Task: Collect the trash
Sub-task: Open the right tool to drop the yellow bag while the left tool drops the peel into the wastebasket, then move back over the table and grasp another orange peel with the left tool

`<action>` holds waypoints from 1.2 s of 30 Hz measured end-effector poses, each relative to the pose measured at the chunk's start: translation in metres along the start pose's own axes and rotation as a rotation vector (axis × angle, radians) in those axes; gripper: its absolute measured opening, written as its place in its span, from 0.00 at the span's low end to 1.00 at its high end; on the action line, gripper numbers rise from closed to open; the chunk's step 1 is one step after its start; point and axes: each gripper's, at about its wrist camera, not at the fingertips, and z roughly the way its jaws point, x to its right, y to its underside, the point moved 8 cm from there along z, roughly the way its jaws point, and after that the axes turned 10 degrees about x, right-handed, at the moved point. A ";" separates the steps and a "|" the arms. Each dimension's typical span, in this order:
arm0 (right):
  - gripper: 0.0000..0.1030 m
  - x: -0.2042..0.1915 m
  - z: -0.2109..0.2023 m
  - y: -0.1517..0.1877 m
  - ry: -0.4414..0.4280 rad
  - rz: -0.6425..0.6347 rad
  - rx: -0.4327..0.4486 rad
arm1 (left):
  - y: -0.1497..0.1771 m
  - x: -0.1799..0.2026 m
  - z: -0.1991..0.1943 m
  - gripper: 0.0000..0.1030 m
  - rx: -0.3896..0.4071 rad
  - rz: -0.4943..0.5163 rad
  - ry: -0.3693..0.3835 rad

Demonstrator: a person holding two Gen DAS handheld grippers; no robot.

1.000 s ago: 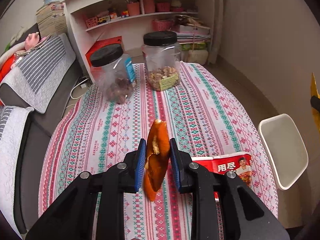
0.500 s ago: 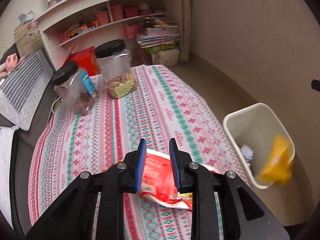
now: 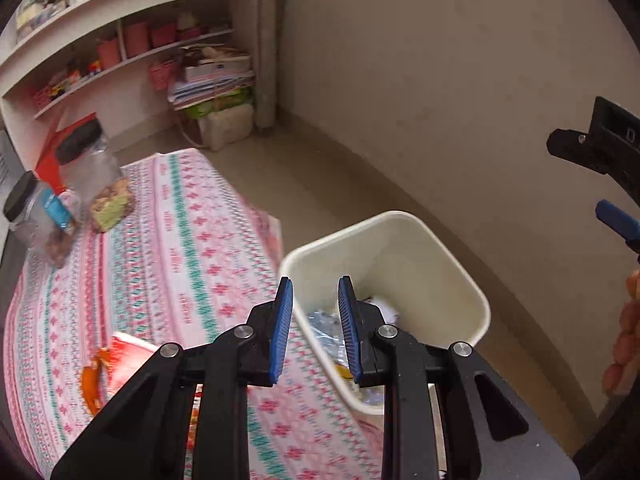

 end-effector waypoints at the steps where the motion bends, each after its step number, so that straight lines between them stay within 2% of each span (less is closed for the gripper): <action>1: 0.91 0.002 0.000 -0.001 0.002 0.005 0.002 | 0.001 0.007 0.003 0.24 -0.009 -0.002 0.020; 2: 0.91 0.003 0.000 -0.001 0.002 0.008 0.003 | 0.002 0.014 0.006 0.26 -0.020 -0.003 0.047; 4: 0.91 0.005 -0.001 -0.001 0.003 0.009 0.005 | 0.002 0.022 0.010 0.48 -0.026 -0.007 0.063; 5: 0.91 0.006 -0.001 -0.001 0.004 0.008 0.006 | 0.002 0.024 0.010 0.65 -0.023 -0.013 0.062; 6: 0.91 0.005 -0.002 -0.001 0.004 0.008 0.007 | 0.002 0.023 0.009 0.68 -0.020 -0.023 0.060; 12: 0.92 -0.003 -0.002 0.002 -0.013 -0.014 -0.003 | 0.015 0.001 0.005 0.69 -0.051 -0.032 0.016; 18: 0.92 -0.045 -0.001 0.024 -0.077 -0.149 -0.049 | 0.033 -0.041 -0.011 0.74 -0.046 0.009 -0.100; 21: 0.92 -0.073 -0.002 0.041 -0.128 -0.234 -0.081 | 0.041 -0.076 -0.019 0.74 -0.055 0.023 -0.168; 27: 0.93 -0.128 -0.007 0.082 -0.259 -0.369 -0.172 | 0.061 -0.160 -0.043 0.74 -0.108 -0.013 -0.263; 31: 0.93 -0.157 -0.012 0.104 -0.295 -0.471 -0.186 | 0.083 -0.219 -0.058 0.74 -0.154 -0.049 -0.335; 36: 0.93 -0.178 -0.013 0.125 -0.316 -0.537 -0.218 | 0.115 -0.261 -0.046 0.74 -0.257 -0.108 -0.350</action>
